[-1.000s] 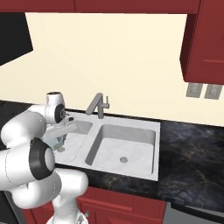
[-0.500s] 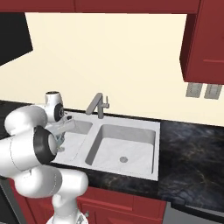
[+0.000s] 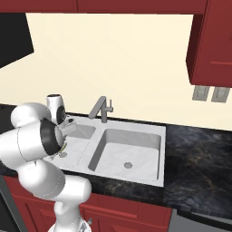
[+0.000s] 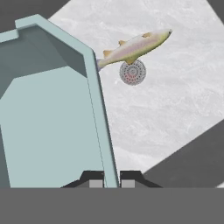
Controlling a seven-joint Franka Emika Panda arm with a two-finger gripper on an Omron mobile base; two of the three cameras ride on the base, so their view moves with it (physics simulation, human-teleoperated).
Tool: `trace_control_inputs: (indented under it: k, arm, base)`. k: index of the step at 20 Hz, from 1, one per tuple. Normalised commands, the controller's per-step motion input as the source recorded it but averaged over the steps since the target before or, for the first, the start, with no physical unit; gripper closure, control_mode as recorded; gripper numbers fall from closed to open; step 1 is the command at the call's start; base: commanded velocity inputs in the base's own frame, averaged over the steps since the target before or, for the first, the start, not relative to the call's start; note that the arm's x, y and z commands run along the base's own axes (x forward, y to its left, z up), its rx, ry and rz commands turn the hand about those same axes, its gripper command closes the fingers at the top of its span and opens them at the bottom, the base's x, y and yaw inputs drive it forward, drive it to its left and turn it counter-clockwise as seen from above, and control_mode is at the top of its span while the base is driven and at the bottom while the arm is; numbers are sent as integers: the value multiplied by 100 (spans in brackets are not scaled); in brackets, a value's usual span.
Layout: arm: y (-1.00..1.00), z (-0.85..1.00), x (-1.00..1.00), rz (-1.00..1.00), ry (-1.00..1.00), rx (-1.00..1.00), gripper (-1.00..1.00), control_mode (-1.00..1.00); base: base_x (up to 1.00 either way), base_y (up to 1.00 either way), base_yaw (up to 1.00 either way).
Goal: Pick the tupperware and cup and place them in the sink. Then turn on the water.
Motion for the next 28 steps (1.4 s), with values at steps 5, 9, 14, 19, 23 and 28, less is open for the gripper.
trace_control_inputs:
  k: [5, 9, 14, 19, 23, 28]
  arm:
    - [30, -9, 22, -12, 0, -3, 100, -100]
    - [21, -1, 22, -12, 0, -2, 100, -100]
    - [5, -4, 7, -15, 0, 0, 100, -100]
    - [0, -8, 0, -23, 0, 0, 100, -100]
    - [0, -11, -1, -29, 0, 0, 100, -100]
    - [4, -3, 0, -30, -3, 0, 100, -100]
  base:
    - [0, 0, 0]
    - [0, 0, 0]
    - [0, 0, 0]
    - [0, 0, 0]
    - [0, 0, 0]
    - [0, 0, 0]
